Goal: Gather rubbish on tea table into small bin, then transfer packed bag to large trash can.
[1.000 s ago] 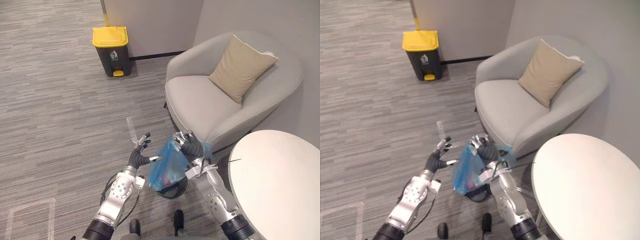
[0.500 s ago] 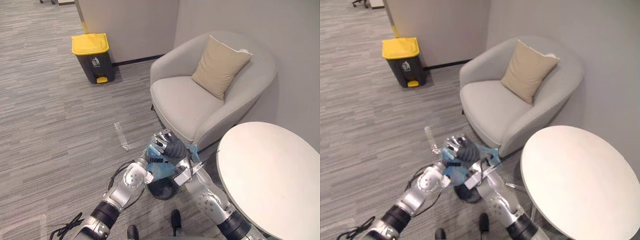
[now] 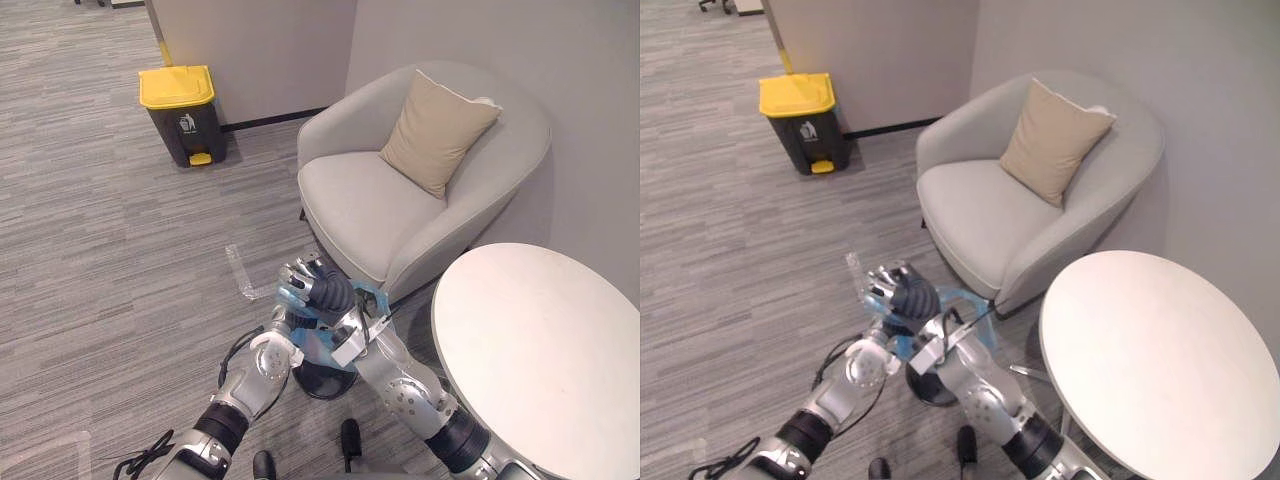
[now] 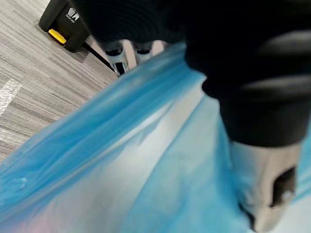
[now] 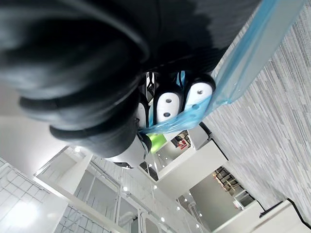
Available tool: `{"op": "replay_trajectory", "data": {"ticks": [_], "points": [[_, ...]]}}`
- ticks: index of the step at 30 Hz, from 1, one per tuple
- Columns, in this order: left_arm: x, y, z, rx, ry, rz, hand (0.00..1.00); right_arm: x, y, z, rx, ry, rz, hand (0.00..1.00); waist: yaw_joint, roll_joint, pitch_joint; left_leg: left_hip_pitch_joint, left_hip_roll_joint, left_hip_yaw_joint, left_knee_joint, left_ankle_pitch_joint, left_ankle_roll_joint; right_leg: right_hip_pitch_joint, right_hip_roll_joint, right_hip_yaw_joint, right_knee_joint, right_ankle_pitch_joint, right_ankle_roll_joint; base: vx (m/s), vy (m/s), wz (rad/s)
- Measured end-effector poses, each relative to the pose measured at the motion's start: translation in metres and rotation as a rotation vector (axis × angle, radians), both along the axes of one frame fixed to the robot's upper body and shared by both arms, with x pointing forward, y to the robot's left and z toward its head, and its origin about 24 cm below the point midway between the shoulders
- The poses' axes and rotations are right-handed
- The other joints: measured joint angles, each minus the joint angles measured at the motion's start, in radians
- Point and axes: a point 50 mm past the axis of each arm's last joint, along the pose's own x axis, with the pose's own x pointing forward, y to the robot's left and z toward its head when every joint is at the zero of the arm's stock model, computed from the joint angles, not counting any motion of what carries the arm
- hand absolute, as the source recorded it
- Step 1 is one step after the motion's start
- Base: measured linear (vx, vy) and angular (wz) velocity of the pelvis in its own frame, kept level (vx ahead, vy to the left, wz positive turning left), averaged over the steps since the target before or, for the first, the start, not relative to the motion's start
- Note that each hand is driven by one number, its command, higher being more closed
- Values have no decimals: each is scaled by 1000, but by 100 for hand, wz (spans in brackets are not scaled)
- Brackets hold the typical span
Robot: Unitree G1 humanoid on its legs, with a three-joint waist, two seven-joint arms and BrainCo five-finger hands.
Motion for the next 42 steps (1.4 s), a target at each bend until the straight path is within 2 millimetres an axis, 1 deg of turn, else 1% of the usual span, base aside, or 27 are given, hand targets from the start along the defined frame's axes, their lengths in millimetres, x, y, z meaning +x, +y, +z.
{"op": "replay_trajectory", "data": {"ticks": [3, 8, 12, 19, 20, 24, 25, 26, 27, 28, 29, 30, 31, 32, 33, 34, 35, 36, 38, 39, 42], "points": [[-2, -5, -6, 24, 28, -12, 100, -1, 2, 0, 11, 17, 9, 100, 0, 0, 0, 0, 0, 0, 0, 0, 0, 0, 0, 0, 0, 0, 0, 0, 0, 0], [-3, -10, -9, 29, 43, -22, 100, -2, 4, 1, 21, 22, 19, 100, -2, 1, -3, 0, -1, 0, 0, 0, 0, -1, 1, 1, 0, 1, -1, 0, 0, 0], [-2, -9, -8, -33, 47, 15, 100, -2, 11, 7, 45, 15, 39, 100, -3, 1, -5, 6, -1, 7, 0, 0, 0, 0, 1, 10, 0, 4, -1, 0, 0, -6], [1, -9, 0, -119, 42, 43, 100, -4, 14, 9, 67, 9, 52, 100, -4, 2, -7, 17, 0, 10, 0, 0, 0, 7, -1, 16, 0, 5, 0, 0, 0, -2], [1, -9, 0, -126, 41, 46, 100, -5, 15, 9, 70, 10, 54, 0, -4, 3, -7, 17, 0, 10, 0, 0, 0, 7, -1, 16, 0, 5, 0, 0, 0, 0], [-1, -6, 3, -203, 46, 92, 100, -10, 15, 2, 90, 25, 53, 0, -4, 8, -12, 17, 1, 10, -1, 0, -1, 7, -2, 16, 0, 4, 1, 0, 0, 0], [-3, -4, 3, -235, 52, 113, 100, -11, 11, -3, 81, 30, 31, 0, -4, 8, -13, 17, 0, 9, -2, 0, 0, 7, -2, 15, 0, 4, 1, 0, 0, 0], [-3, -4, 3, -235, 52, 113, 100, -11, 11, -3, 81, 30, 31, 0, -4, 8, -13, 17, 0, 9, -2, 0, 0, 7, -2, 15, 0, 4, 1, 0, 0, 0], [-5, 0, 5, -265, 47, 133, 100, -9, 1, -11, 57, 40, -26, 0, -4, 8, -13, 16, 0, 9, -2, 0, 0, 7, -4, 14, 0, 4, 2, 0, 0, 0], [-5, 1, 6, -277, 44, 140, 100, -8, -3, -13, 45, 39, -47, 0, -4, 8, -13, 16, 0, 9, -2, 0, 0, 7, -4, 14, 0, 4, 2, 0, 0, 0], [-6, 4, 9, -300, 29, 157, 100, -5, -14, -19, 10, 33, -113, 0, -3, 8, -13, 16, -1, 8, -2, 0, 0, 7, -5, 13, 0, 3, 2, 0, 0, 0], [-6, 5, 11, -307, 22, 162, 100, -4, -19, -20, -13, 22, -141, 0, -3, 8, -13, 16, -1, 8, -2, 0, 0, 7, -5, 13, 0, 3, 2, 0, 0, 0], [-6, 8, 13, -330, 13, 178, 100, -1, -28, -23, -61, -3, -195, 0, -3, 8, -13, 17, -1, 7, -2, 0, 0, 8, -6, 13, 0, 3, 2, 0, 0, 0], [-7, 11, 16, -346, 1, 190, 100, 1, -37, -22, -134, -59, -260, 0, -3, 8, -13, 17, -1, 7, -2, 0, 0, 8, -6, 12, 0, 3, 2, 0, 0, 0], [-8, 12, 17, -354, -4, 196, 100, 3, -44, -21, -170, -93, -302, 0, -2, 8, -13, 17, -1, 6, -2, 0, 0, 8, -6, 12, 0, 3, 2, 0, 0, 0], [-10, 14, 18, -370, -13, 204, 100, 4, -56, -16, -257, -183, -398, 0, 0, 8, -13, 16, -1, 5, -2, 0, 0, 9, -6, 10, 0, 3, 3, 0, 0, 0], [-11, 14, 18, -374, -17, 203, 100, 4, -59, -13, -276, -210, -425, 0, 0, 8, -13, 16, 0, 4, -2, 0, 0, 9, -6, 10, 0, 3, 3, 0, 0, 0], [-16, 18, 16, -387, -20, 216, 100, 3, -73, -3, -392, -355, -567, 0, 0, 9, -14, 17, 0, 4, -2, 0, 0, 9, -6, 9, 0, 3, 3, 0, 0, 0], [-19, 20, 13, -393, -13, 228, 100, 3, -79, 3, -467, -438, -645, 0, -1, 9, -14, 17, 0, 4, -2, 0, 0, 10, -6, 9, 0, 3, 3, 0, 0, 0], [-22, 22, 10, -392, -1, 236, 100, 2, -84, 5, -531, -498, -720, 0, 0, 9, -14, 17, 0, 2, -2, 0, 0, 10, -6, 7, 0, 3, 3, 0, 0, 4], [-28, 26, 5, -398, 19, 261, 100, -1, -93, -1, -667, -539, -842, 0, 0, 9, -14, 17, 0, -4, -2, 0, 0, 13, -7, 2, 0, 3, 3, 0, 0, 6]]}}
